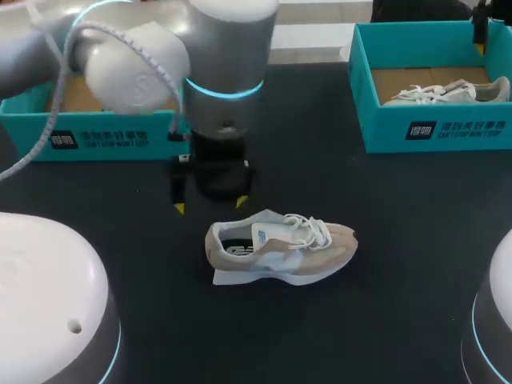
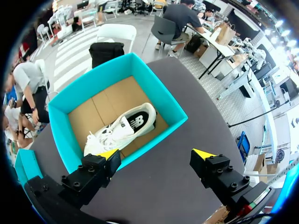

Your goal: Take the shoe out of the shoebox, open the shoe tongue, remove and reinsert the insole, then place the shoe into the shoebox

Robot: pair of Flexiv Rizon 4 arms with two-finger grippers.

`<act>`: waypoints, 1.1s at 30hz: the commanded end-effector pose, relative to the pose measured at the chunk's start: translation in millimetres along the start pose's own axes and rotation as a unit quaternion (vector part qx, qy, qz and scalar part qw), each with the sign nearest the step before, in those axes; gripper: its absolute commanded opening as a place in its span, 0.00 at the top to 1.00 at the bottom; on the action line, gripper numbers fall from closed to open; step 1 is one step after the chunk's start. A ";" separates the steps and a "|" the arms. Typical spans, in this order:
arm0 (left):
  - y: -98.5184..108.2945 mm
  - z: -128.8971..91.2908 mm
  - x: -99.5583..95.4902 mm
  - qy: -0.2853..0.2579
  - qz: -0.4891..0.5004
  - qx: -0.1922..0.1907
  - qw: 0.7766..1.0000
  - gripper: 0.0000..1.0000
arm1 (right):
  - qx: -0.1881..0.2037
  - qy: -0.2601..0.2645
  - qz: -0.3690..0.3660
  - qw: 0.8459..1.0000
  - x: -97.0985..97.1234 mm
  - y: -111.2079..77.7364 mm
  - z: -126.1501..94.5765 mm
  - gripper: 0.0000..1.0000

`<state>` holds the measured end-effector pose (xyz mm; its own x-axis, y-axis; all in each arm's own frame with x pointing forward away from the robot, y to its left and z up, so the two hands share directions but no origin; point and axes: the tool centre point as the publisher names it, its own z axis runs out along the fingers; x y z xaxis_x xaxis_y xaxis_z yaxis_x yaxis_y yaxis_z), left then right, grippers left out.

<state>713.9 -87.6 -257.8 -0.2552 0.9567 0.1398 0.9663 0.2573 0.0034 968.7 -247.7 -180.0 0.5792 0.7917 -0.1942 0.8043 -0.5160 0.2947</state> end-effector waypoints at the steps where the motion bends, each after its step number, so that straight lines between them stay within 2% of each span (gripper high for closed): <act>1: 8.4 -8.7 41.4 -0.102 -0.034 0.077 0.991 0.00 | -0.001 0.001 0.000 1.000 -0.8 -0.5 -0.1 0.00; 18: 8.4 -8.7 41.4 -0.102 -0.034 0.077 0.991 0.00 | -0.001 0.001 0.000 1.000 -0.8 -0.5 -0.1 0.00; 20: 13.0 -8.8 44.1 -0.097 -0.044 0.089 0.990 0.00 | -0.001 0.001 0.000 1.000 -0.8 -0.5 -0.1 0.00; 23: 36.3 -4.0 63.3 -0.104 -0.111 0.123 0.981 0.00 | -0.001 0.001 0.000 1.000 -0.8 -0.5 -0.1 0.00; 25: 38.1 -3.8 65.7 -0.107 -0.121 0.126 0.979 0.00 | -0.001 0.001 0.000 1.000 -0.8 -0.5 -0.1 0.00; 26: 50.3 -2.1 81.6 -0.124 -0.167 0.162 0.965 0.00 | -0.001 0.001 0.000 1.000 -0.8 -0.5 -0.1 0.00; 30: 62.4 -0.1 106.2 -0.171 -0.232 0.197 0.937 0.00 | -0.001 0.001 0.000 1.000 -0.8 -0.5 -0.1 0.00; 31: 65.7 1.3 115.6 -0.188 -0.259 0.219 0.922 0.00 | -0.001 0.001 0.000 1.000 -0.8 -0.5 -0.1 0.00; 33: 69.1 3.6 126.1 -0.209 -0.287 0.230 0.906 0.00 | -0.001 0.001 0.000 1.000 -0.8 -0.5 -0.1 0.00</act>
<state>751.4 26.6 -241.8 -0.6385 0.7696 0.0052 0.7317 0.6092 -0.3057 968.7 -247.6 -180.0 0.5790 0.7918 -0.1943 0.8043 -0.5159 0.2948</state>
